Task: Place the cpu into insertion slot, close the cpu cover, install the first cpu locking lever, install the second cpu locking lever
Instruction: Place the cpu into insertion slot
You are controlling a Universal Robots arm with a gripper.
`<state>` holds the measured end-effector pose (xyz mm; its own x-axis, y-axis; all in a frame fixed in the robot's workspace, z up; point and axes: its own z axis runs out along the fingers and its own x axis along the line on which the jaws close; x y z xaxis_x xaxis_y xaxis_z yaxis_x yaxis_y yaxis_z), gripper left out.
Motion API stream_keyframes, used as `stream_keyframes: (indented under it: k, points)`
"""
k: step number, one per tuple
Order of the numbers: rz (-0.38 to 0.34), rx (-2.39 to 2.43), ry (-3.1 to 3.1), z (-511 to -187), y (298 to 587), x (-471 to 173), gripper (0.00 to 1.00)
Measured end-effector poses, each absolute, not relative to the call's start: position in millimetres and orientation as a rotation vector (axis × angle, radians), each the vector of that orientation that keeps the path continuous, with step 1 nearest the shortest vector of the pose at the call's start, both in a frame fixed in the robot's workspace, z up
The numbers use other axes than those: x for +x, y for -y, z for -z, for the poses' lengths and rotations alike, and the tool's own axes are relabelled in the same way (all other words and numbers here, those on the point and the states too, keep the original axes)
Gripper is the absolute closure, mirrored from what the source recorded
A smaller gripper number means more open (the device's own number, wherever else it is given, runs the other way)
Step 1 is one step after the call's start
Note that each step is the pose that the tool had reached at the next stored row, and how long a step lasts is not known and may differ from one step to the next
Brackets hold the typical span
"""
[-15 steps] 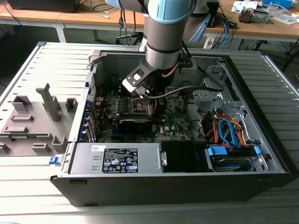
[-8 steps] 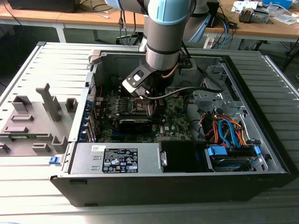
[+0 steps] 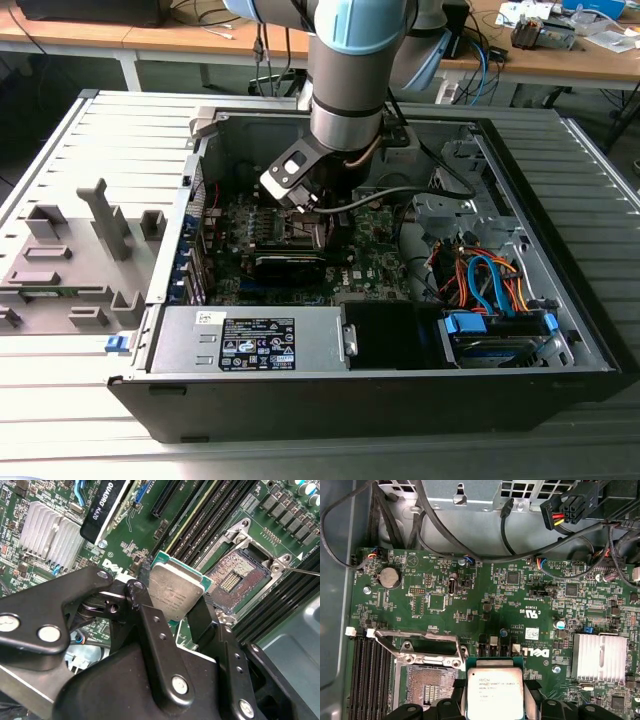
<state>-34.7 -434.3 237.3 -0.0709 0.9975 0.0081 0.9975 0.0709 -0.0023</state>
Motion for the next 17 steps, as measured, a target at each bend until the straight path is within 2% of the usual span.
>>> stream_keyframes:
  k: [17]
  points:
    - [0.006,-2.136,2.293,-237.3,433.6,-36.1,0.45]
